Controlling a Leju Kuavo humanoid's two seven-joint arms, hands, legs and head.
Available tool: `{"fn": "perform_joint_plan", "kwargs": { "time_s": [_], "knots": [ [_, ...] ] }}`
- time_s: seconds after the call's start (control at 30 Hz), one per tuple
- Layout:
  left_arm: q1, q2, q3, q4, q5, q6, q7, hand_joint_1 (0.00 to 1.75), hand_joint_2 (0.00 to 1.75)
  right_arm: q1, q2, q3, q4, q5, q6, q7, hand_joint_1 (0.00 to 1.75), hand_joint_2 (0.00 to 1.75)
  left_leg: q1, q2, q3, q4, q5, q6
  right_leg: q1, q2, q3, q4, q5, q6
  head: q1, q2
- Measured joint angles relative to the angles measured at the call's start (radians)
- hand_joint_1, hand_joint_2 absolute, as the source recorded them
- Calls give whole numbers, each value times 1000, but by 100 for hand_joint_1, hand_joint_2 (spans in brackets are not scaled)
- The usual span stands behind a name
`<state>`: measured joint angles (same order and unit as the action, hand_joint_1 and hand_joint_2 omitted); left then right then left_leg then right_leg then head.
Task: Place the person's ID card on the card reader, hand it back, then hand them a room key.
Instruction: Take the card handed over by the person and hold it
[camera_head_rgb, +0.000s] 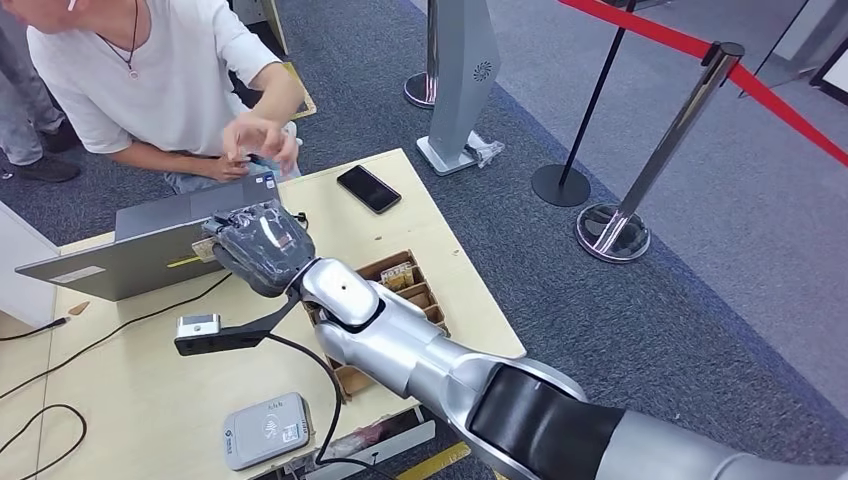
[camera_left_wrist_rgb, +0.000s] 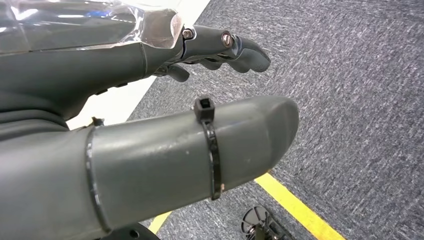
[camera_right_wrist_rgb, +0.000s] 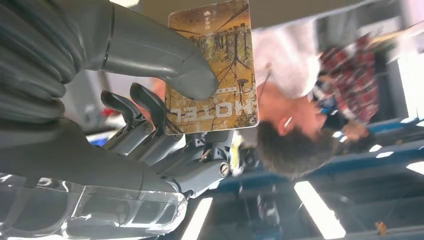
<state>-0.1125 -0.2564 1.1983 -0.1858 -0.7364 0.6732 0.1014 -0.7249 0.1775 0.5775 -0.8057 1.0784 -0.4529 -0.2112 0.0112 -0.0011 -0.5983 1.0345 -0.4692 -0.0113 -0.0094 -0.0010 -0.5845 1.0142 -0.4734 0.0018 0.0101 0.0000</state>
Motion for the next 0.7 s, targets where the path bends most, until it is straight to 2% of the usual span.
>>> {"fn": "perform_joint_plan", "kwargs": {
  "time_s": [0.07,0.17,0.27,0.37,0.47,0.63,0.7],
  "knots": [
    [0,0,2,0,2,0,2,0,0,5,4,3,-25,-113,83,-58,175,175,0,0,0,0,0,0,0,0,0,0,0,0,0,0],
    [0,0,8,0,6,-2,-6,0,0,22,6,19,-104,-350,301,-131,175,175,0,0,0,0,0,0,0,0,0,0,0,0,0,0],
    [0,0,15,0,7,-4,-15,0,0,39,3,46,-188,-590,539,-148,175,175,0,0,0,0,0,0,0,0,-1,0,0,0,0,0],
    [0,0,18,0,6,-3,-17,0,0,48,-4,82,-237,-748,703,-143,175,175,0,0,0,0,0,0,0,0,-1,0,0,0,0,0],
    [0,0,19,0,5,-3,-16,0,0,50,-11,118,-246,-830,801,-129,175,175,0,0,0,0,0,0,0,0,0,0,0,0,0,0],
    [-1,0,20,0,1,-4,-17,0,0,41,-21,181,-218,-939,892,-79,175,175,0,0,0,0,0,0,0,0,0,0,0,0,0,0],
    [-1,0,20,0,0,-3,-17,0,0,39,-22,217,-185,-966,901,-59,175,175,0,0,0,0,0,0,0,0,0,0,0,0,0,0]
  ]
}}
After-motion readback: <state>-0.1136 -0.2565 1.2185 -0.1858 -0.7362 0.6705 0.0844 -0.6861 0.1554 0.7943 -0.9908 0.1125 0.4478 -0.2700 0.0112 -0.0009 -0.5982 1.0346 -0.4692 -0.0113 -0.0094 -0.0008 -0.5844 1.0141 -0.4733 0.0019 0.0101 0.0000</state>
